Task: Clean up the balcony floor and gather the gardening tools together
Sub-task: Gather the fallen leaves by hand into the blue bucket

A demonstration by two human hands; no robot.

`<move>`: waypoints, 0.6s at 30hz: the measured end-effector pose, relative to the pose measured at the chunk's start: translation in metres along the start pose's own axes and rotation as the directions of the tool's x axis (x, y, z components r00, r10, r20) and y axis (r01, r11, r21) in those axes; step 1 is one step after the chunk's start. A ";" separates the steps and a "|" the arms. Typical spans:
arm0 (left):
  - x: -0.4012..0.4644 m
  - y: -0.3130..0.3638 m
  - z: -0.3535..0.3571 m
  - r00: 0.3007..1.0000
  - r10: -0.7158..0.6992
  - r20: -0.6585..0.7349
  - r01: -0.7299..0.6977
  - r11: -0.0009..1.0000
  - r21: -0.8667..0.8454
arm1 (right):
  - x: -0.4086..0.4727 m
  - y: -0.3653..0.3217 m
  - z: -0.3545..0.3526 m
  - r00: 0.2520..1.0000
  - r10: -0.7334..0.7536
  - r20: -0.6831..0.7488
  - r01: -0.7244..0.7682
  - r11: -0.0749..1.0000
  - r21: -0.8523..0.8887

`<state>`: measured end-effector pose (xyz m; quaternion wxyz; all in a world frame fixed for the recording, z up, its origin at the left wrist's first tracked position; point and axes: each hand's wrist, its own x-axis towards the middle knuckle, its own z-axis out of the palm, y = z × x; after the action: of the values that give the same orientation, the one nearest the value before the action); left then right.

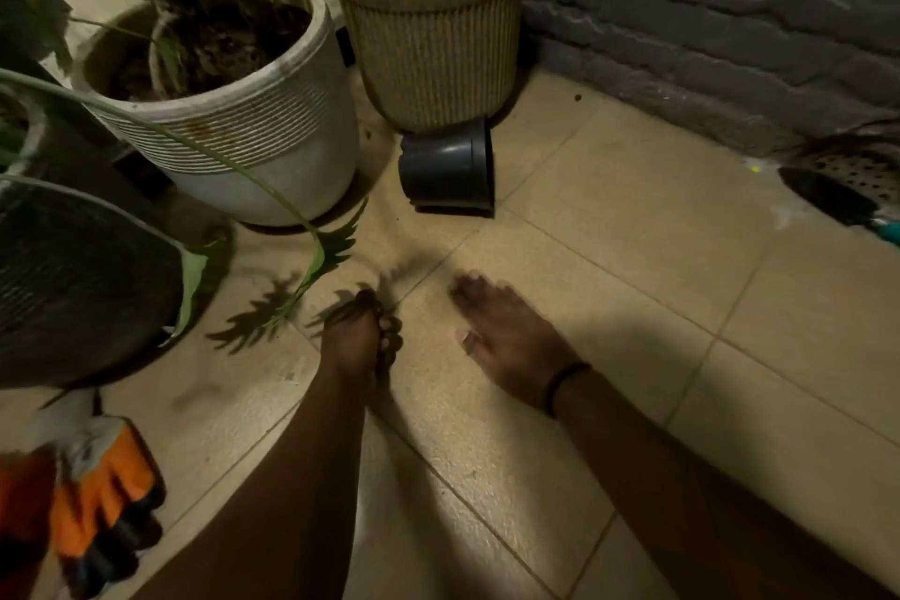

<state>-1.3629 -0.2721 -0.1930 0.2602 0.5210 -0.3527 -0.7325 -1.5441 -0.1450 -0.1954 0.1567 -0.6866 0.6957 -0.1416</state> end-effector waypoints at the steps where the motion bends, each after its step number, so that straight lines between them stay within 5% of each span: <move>1: 0.002 0.001 -0.004 1.000 -0.013 0.012 0.013 1.000 0.009 | -0.007 -0.014 0.007 1.000 -0.012 0.004 0.012 1.000 0.006; 4: -0.008 0.003 -0.007 0.981 -0.045 0.188 0.051 0.998 -0.025 | -0.036 -0.042 0.017 0.987 0.139 -0.082 -0.124 0.978 0.165; 6: -0.010 0.000 -0.008 0.991 -0.110 0.080 0.115 0.991 -0.069 | -0.060 -0.054 0.023 0.869 0.451 -0.201 -0.425 0.891 0.159; 8: -0.018 0.000 -0.008 0.991 -0.116 0.062 0.120 0.991 -0.058 | -0.077 -0.071 0.030 0.774 0.599 -0.203 -0.591 0.800 0.107; 14: -0.027 0.006 -0.002 0.992 -0.129 0.011 0.128 0.990 0.064 | -0.013 -0.066 0.040 0.896 0.402 -0.189 -0.418 0.907 -0.055; 18: -0.031 0.003 0.000 0.985 -0.173 -0.024 0.175 0.983 0.055 | 0.018 -0.060 0.029 0.982 0.142 -0.124 -0.146 0.989 -0.022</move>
<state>-1.3532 -0.2510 -0.1725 0.1835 0.5638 -0.3241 -0.7372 -1.4778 -0.1638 -0.1976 0.1130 -0.6270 0.7538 -0.1607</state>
